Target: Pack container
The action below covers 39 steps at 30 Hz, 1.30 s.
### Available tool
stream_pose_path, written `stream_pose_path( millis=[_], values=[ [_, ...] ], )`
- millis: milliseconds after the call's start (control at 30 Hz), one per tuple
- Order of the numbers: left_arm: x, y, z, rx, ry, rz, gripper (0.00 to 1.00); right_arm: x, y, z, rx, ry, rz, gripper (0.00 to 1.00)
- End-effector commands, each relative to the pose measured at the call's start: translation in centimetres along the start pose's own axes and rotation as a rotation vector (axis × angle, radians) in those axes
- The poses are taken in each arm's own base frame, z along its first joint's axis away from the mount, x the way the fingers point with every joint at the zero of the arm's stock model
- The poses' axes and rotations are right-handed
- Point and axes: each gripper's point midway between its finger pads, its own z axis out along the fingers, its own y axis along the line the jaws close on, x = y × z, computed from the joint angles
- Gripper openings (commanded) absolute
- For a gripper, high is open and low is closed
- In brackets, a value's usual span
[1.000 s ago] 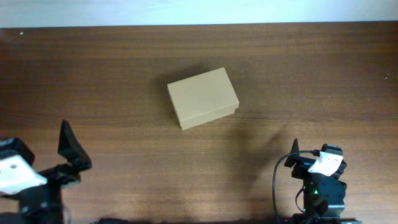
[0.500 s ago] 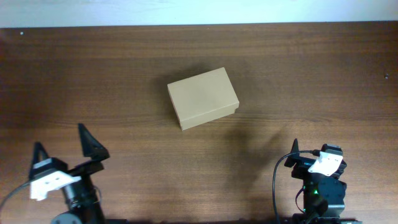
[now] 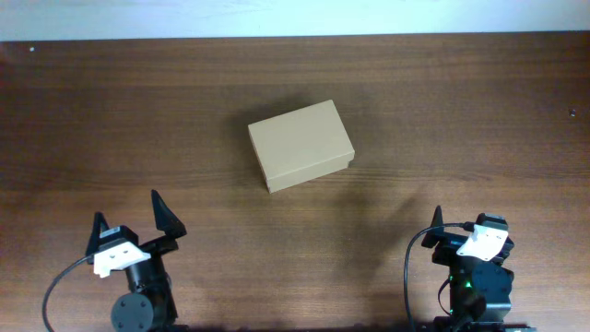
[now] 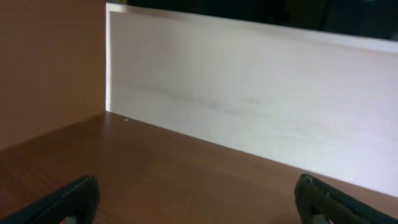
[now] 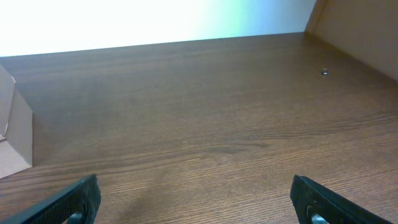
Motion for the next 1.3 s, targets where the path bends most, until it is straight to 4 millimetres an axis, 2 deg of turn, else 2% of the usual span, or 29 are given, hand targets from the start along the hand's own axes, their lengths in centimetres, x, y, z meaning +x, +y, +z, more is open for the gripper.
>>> stream_pose_path(
  millis=[0, 133, 333, 1267],
  values=[
    [1.7, 0.1, 0.1, 0.008, 0.025, 0.016, 1.0, 0.1, -0.4, 0.1, 0.019, -0.003, 0.008, 0.99],
    [4.0, 0.3, 0.1, 0.0, 0.081, 0.039, 1.0, 0.1, -0.4, 0.1, 0.019, -0.003, 0.008, 0.99],
    [6.0, 0.7, -0.1, -0.011, 0.164, 0.072, 1.0, 0.1, -0.4, 0.1, 0.019, -0.003, 0.008, 0.99],
    [6.0, 0.7, -0.1, -0.011, 0.163, 0.072, 1.0, 0.1, -0.4, 0.1, 0.019, -0.003, 0.008, 0.99]
  ],
)
